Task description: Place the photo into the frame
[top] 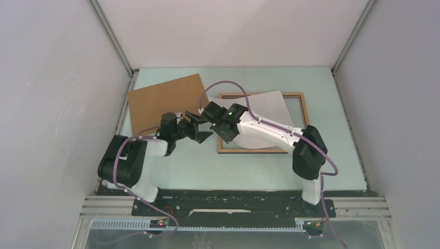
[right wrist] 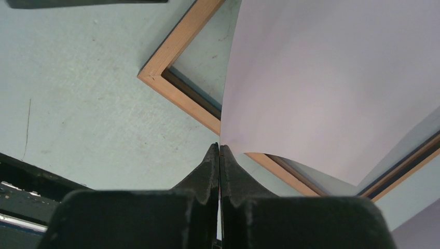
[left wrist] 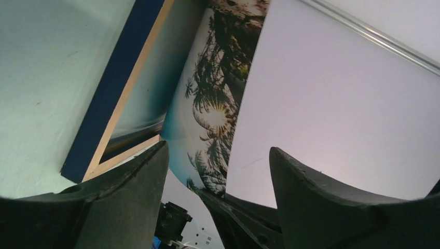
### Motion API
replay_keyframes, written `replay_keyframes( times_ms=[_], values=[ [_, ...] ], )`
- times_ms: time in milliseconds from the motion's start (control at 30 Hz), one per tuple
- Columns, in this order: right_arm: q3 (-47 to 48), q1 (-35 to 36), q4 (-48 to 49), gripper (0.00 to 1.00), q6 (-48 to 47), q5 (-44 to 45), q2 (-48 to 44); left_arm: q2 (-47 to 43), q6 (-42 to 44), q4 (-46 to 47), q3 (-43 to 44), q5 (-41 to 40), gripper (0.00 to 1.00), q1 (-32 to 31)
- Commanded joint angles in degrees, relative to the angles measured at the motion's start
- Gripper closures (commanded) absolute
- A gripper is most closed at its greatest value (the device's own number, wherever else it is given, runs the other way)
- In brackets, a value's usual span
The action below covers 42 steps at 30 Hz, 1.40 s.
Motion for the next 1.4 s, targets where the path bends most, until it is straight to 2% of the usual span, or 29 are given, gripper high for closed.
replay_keyframes(
  times_ms=[0, 233, 400, 500, 600, 800, 867, 967, 1100, 1167, 1200, 1267, 1367],
  values=[
    [-1.85, 0.73, 3.87, 1.00, 2.49, 1.89, -3.69, 3.76, -1.33, 4.26, 5.74, -2.03, 0.27, -2.76],
    [-2.43, 0.88, 3.79, 1.00, 2.76, 2.06, -3.50, 6.75, 3.76, 3.58, 9.13, -3.90, 0.37, -5.30],
    [-3.07, 1.11, 3.81, 1.00, 3.29, 2.87, -3.64, 7.51, 7.29, -2.18, 10.39, -5.81, 0.42, -7.00],
    [-3.11, 1.36, 3.74, 1.00, 3.33, 3.11, -3.71, 8.17, 8.68, -4.38, 11.61, -6.83, 0.51, -7.79],
    [-2.93, 1.86, 3.07, 1.00, 3.45, 4.41, -3.36, 8.34, 12.11, -9.10, 14.21, -7.52, 0.61, -8.15],
    [-2.39, 3.24, 1.80, 1.00, 3.85, 7.22, -2.73, 5.59, 26.99, -27.61, 20.80, -13.09, 0.68, -9.33],
    [-2.09, 3.77, 1.55, 1.00, 4.01, 8.38, -2.57, 5.43, 30.09, -30.87, 22.36, -13.54, 0.70, -9.40],
    [-1.51, 4.44, 1.31, 0.99, 4.17, 9.16, -1.97, 6.06, 30.57, -31.94, 23.30, -12.45, 0.73, -9.43],
    [-1.26, 5.07, 1.26, 0.98, 4.59, 9.95, -1.50, 6.19, 29.56, -31.20, 23.62, -12.05, 0.81, -9.67],
    [-1.27, 5.29, 1.36, 0.95, 4.94, 9.79, -1.67, 6.13, 29.45, -30.67, 23.90, -12.12, 0.87, -9.61],
    [-1.38, 5.27, 1.46, 0.90, 5.15, 9.56, -1.90, 6.33, 29.69, -30.56, 24.34, -11.94, 0.91, -9.66],
    [-1.92, 5.27, 1.67, 0.75, 6.21, 9.34, -2.92, 7.12, 30.96, -30.65, 25.46, -11.00, 0.99, -9.61],
    [-2.74, 5.27, 0.90, 0.53, 8.10, 9.67, -5.55, 7.39, 35.48, -33.33, 27.06, -11.07, 1.00, -9.69]
  ],
)
